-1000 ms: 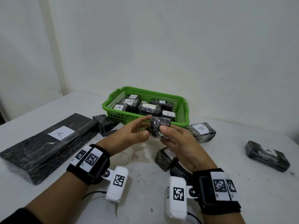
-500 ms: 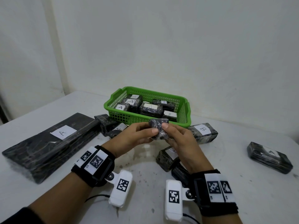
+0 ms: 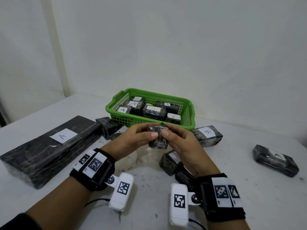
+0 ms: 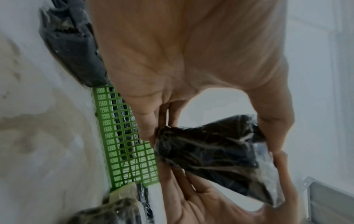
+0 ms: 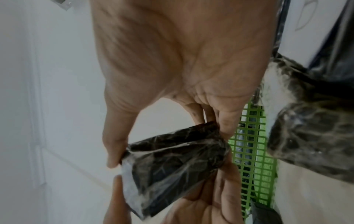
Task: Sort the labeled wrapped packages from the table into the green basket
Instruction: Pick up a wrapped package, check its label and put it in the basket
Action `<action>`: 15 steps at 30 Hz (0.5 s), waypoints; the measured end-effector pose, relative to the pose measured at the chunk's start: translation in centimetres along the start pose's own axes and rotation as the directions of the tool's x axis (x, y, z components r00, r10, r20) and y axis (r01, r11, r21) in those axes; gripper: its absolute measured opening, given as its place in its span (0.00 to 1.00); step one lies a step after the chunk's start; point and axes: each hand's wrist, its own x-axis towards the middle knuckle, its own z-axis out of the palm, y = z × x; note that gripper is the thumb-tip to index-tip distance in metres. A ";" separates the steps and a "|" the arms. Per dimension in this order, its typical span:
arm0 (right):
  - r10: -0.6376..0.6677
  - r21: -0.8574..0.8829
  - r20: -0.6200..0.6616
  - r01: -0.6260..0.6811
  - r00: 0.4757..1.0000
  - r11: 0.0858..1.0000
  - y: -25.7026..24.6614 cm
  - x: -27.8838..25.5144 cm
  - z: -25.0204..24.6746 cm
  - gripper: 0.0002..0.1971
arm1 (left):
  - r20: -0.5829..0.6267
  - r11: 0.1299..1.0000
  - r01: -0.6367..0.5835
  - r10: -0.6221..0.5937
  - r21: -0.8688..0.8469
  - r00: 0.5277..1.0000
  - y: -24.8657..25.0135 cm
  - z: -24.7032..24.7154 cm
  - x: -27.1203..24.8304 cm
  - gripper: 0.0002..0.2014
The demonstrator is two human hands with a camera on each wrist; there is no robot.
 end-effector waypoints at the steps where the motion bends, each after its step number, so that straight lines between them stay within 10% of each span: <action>1: -0.004 0.002 -0.011 0.004 1.000 1.000 -0.2 0.0 -0.1 0.58 | 0.014 1.000 0.020 -0.020 0.000 1.000 0.0 0.0 0.0 0.40; 15: 0.018 0.084 0.033 -0.021 0.999 0.996 -1.1 -0.7 -0.1 0.58 | -0.043 0.998 -0.067 0.068 0.019 0.997 0.4 -0.4 -0.2 0.54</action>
